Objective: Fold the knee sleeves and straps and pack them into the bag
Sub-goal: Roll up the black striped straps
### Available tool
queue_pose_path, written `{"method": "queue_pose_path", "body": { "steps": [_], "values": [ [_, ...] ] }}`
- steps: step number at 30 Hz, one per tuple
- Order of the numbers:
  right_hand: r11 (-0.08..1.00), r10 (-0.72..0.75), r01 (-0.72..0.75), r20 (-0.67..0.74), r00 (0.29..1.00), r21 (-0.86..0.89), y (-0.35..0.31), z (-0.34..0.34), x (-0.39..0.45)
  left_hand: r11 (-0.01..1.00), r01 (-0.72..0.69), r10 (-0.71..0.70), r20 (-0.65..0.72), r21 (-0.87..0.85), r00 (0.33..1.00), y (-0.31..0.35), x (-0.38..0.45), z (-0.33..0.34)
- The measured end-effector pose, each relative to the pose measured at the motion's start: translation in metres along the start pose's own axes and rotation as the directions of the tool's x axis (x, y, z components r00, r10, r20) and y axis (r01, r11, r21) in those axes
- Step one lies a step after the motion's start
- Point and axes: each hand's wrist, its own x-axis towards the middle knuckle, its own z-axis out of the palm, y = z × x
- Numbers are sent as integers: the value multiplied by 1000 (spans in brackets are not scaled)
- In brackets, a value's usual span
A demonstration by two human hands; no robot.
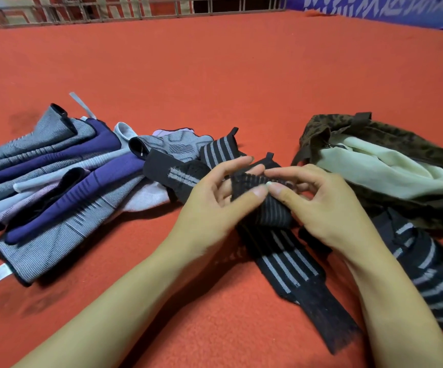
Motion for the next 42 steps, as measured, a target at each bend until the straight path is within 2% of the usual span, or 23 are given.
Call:
{"method": "queue_pose_path", "body": {
  "steps": [2, 4, 7, 11, 12, 14, 16, 18, 20, 22, 24, 27, 29, 32, 33, 34, 36, 39, 42],
  "values": [
    [999, 15, -13, 41, 999, -43, 0, 3, -1, 982, -54, 62, -37, 179, 997, -6, 0, -2],
    [996, 32, -24, 79, 996, -91, -1, 5, -2, 963, -65, 76, -32, 262, 997, -8, 0, -6],
    [993, 53, -39, 131, 990, -107, 0, 5, -3, 971, -50, 52, -2, 235, 999, -9, 0, -6],
    [974, 1, 33, 149, 989, -223, -1, -7, -1, 998, 25, -31, 100, 59, 995, -13, -2, -2],
    [965, -21, 51, 118, 993, -258, 0, -15, 0, 998, 31, -38, 114, 59, 993, -16, -3, -1],
    [936, -49, 58, 33, 998, -346, 6, -33, 3, 981, 21, -45, 122, 193, 991, -20, -5, -1],
    [912, -52, 10, -89, 995, -411, 12, -52, 5, 899, -57, -34, 198, 434, 980, -26, -7, -3],
    [879, 9, -78, -148, 989, -469, 21, -64, 5, 725, -224, -26, 350, 652, 936, -33, -12, -7],
    [802, 137, -190, -135, 981, -567, 34, -66, 5, 573, -361, -94, 496, 736, 863, -37, -16, -8],
    [738, 264, -294, -142, 954, -607, 46, -62, 5, 518, -396, -191, 554, 758, 811, -36, -20, -7],
    [712, 302, -353, -189, 934, -608, 50, -59, 5, 470, -427, -208, 566, 773, 798, -34, -22, -6],
    [738, 158, -249, -198, 967, -627, 49, -58, 7, 423, -459, -189, 571, 781, 799, -38, -19, -9],
    [789, -27, -78, -162, 986, -609, 38, -54, 7, 411, -478, -177, 583, 776, 793, -38, -16, -11],
    [824, -287, 172, -137, 948, -540, 11, -43, 3, 385, -539, -57, 602, 749, 796, -38, -14, -12],
    [834, -325, 226, -116, 939, -503, 2, -37, 0, 399, -547, 7, 594, 736, 805, -38, -12, -11],
    [857, -323, 255, -81, 943, -449, -3, -32, -2, 455, -514, 55, 554, 727, 831, -36, -10, -10],
    [916, -245, 240, 25, 969, -320, -4, -21, -3, 624, -355, 85, 392, 696, 916, -26, -5, -11],
    [989, -57, 87, 238, 970, -119, 5, -20, -1, 747, -188, 58, 219, 638, 974, -12, 4, -21],
    [1000, 5, -18, 466, 885, 23, 4, -30, 0, 906, -45, -34, 178, 422, 983, 0, 5, -21]
  ]
}}
